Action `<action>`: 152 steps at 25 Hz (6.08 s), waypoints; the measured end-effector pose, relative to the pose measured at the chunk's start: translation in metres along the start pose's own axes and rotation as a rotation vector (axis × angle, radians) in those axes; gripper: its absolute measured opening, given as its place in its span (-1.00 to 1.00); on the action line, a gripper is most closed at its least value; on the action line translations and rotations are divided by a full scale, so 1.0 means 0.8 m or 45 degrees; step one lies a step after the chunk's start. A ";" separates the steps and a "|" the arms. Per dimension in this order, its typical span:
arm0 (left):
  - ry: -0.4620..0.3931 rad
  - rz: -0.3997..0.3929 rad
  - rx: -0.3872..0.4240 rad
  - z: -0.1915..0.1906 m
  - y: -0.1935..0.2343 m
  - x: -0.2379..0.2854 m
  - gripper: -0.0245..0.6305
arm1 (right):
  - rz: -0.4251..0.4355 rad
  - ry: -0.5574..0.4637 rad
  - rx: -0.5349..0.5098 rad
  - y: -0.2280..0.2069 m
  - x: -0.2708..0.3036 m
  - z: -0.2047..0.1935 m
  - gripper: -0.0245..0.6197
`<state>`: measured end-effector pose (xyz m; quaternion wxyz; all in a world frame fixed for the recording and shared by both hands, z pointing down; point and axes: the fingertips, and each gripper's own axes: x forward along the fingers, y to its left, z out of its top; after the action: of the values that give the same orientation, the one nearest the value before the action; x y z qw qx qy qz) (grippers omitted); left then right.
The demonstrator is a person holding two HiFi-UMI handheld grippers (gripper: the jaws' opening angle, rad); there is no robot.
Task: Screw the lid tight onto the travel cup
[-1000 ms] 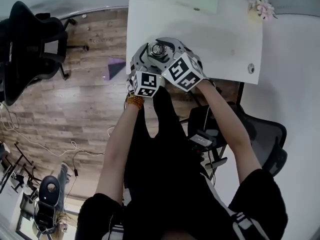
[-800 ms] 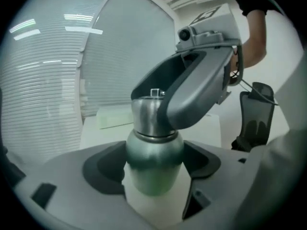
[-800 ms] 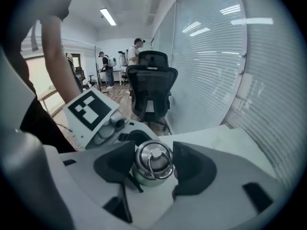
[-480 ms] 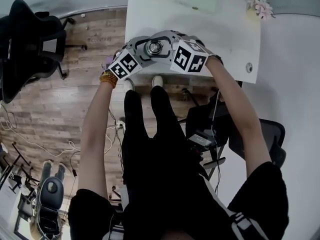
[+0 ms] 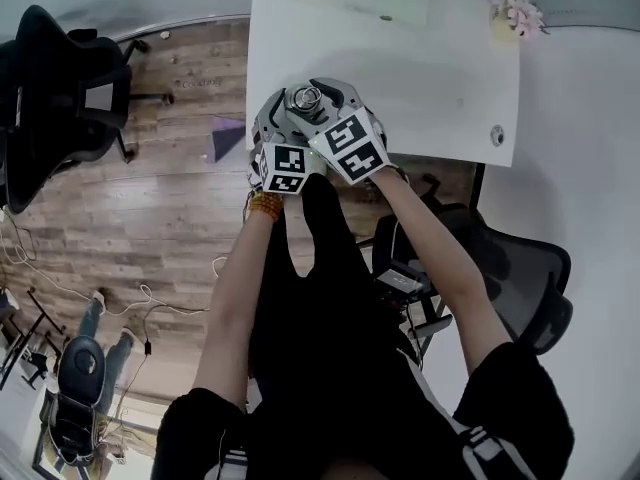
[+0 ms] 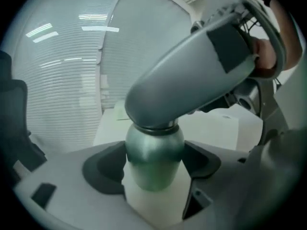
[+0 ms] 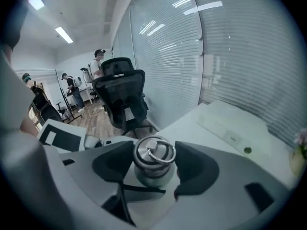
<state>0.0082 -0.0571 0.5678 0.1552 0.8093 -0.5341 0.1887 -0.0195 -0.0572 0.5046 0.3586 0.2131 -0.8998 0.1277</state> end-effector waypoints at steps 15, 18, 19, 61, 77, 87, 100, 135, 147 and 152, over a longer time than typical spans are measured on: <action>0.001 -0.718 0.265 0.000 -0.012 -0.003 0.20 | 0.544 -0.103 -0.449 0.022 0.000 0.002 -0.07; 0.057 -0.695 0.275 -0.003 -0.009 -0.006 0.30 | 0.473 -0.136 -0.356 0.016 -0.005 0.005 0.20; 0.059 -0.638 0.267 -0.002 -0.007 -0.009 0.31 | 0.405 -0.158 -0.300 0.012 -0.010 0.009 0.20; 0.048 -0.136 0.066 -0.019 -0.003 -0.005 0.19 | 0.129 -0.069 -0.212 0.023 -0.001 0.002 -0.11; 0.066 -0.347 0.106 -0.020 0.000 -0.018 0.31 | 0.126 -0.076 -0.115 0.025 -0.014 -0.002 0.18; 0.056 -0.153 0.042 -0.022 -0.006 -0.016 0.14 | 0.014 -0.069 -0.319 0.023 -0.010 -0.004 -0.14; 0.093 -0.581 0.296 -0.026 -0.012 -0.023 0.29 | 0.416 -0.091 -0.591 0.044 -0.018 -0.005 0.15; 0.013 -0.154 0.172 -0.014 -0.008 -0.025 0.23 | 0.036 -0.171 -0.258 0.036 -0.011 -0.002 0.00; -0.030 -0.460 0.286 -0.021 -0.012 -0.026 0.20 | 0.451 -0.241 -0.516 0.052 -0.005 -0.007 -0.12; 0.004 -0.575 0.376 -0.021 -0.011 -0.028 0.21 | 0.480 -0.243 -0.536 0.054 -0.005 -0.005 0.10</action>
<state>0.0060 -0.0284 0.5716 0.0743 0.9215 -0.3066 0.2264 -0.0350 -0.0163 0.5009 0.2785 -0.0258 -0.9599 -0.0178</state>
